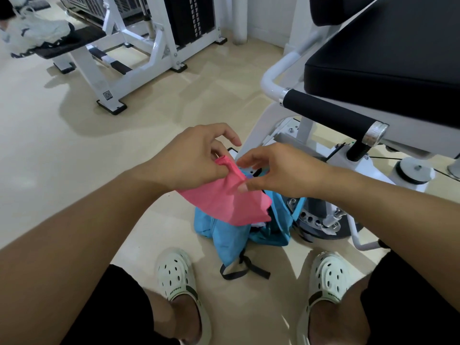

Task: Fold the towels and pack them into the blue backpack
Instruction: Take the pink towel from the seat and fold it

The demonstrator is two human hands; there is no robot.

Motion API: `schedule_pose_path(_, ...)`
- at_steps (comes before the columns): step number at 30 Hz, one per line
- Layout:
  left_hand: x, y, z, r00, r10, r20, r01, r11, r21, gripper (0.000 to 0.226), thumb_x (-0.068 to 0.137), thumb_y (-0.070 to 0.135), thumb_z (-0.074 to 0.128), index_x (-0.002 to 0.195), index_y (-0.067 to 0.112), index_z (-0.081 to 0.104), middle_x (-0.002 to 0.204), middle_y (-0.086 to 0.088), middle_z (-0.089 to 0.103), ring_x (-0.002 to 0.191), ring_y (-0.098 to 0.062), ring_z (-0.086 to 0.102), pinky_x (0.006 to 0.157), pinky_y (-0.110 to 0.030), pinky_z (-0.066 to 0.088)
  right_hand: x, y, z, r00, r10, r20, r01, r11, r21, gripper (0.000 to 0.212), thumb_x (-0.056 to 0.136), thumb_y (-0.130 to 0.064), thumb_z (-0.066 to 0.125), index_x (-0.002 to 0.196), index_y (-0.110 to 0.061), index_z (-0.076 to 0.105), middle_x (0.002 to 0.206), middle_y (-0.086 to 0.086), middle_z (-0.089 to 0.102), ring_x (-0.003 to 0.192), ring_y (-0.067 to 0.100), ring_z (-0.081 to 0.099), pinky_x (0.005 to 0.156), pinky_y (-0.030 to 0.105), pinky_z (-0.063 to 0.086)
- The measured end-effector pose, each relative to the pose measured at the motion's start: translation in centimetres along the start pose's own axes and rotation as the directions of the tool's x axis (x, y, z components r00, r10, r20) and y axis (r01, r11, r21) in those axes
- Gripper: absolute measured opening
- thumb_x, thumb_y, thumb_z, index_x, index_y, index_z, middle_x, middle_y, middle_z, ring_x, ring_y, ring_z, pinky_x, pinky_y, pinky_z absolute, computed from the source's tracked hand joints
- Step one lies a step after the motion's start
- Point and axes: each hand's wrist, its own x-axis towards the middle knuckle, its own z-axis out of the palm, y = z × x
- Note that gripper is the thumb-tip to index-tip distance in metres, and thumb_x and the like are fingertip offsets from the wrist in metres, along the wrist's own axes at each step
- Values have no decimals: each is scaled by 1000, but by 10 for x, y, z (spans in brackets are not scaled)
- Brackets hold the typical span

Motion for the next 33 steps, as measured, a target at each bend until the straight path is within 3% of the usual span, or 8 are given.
schedule_pose_path(8,-2,3,3,998,23,-62,-27,997,-70,38,78,3,66,107,27,66,80,7,77,61,4,60,60,-6,41,5,0,9,997,-44,-62,48,997,56,13,86,-38,78,90,-26,76,80,-6,76,77,11,71,80,43,57)
schedule_pose_path(16,1,-13,-2,992,-112,-52,101,978,-185,12,85,29,80,85,18,75,77,2,77,64,-4,65,61,-19,49,6,1,11,990,-27,-140,45,991,129,16,88,-32,77,95,-24,66,88,-4,75,83,13,70,82,44,57)
schedule_pose_path(19,1,-12,-2,992,-123,-39,114,979,-171,11,89,31,77,88,21,75,79,-1,78,66,-4,66,62,-19,49,6,0,11,970,-15,-243,69,974,215,29,79,-32,85,90,-21,60,86,-4,74,82,11,71,79,40,58)
schedule_pose_path(21,1,-10,-1,991,-125,-44,117,981,-155,11,90,33,75,88,22,76,79,0,78,67,-4,67,62,-19,50,6,-1,12,960,-30,-280,89,976,200,25,78,-32,86,87,-22,64,83,-9,72,80,4,69,78,33,57)
schedule_pose_path(25,0,-8,-1,991,-130,-35,123,979,-165,14,92,34,73,89,21,77,81,-4,79,76,-21,73,75,-36,56,5,-3,13,946,-49,-321,110,979,175,21,80,-33,85,88,-25,68,79,-18,70,79,-5,65,72,17,51)
schedule_pose_path(27,-1,-8,-2,992,-121,-18,115,973,-202,15,92,34,72,90,20,78,82,-3,79,71,-16,71,72,-34,54,4,-4,12,936,-58,-348,128,975,182,23,80,-34,86,91,-24,69,82,-18,70,82,-4,65,72,14,52)
schedule_pose_path(30,-1,-9,-1,994,-104,31,108,964,-243,18,92,36,72,91,19,78,86,1,80,73,-7,69,74,-28,53,3,-5,11,928,-73,-365,147,973,179,23,80,-35,85,92,-25,69,82,-18,70,82,-3,65,72,12,50)
schedule_pose_path(33,0,-11,-1,993,-105,59,117,956,-267,28,90,46,71,87,19,80,85,-3,78,75,-12,67,85,-41,56,3,-5,10,931,-79,-357,140,979,147,21,80,-38,85,88,-26,70,81,-19,70,82,-3,64,72,15,49)
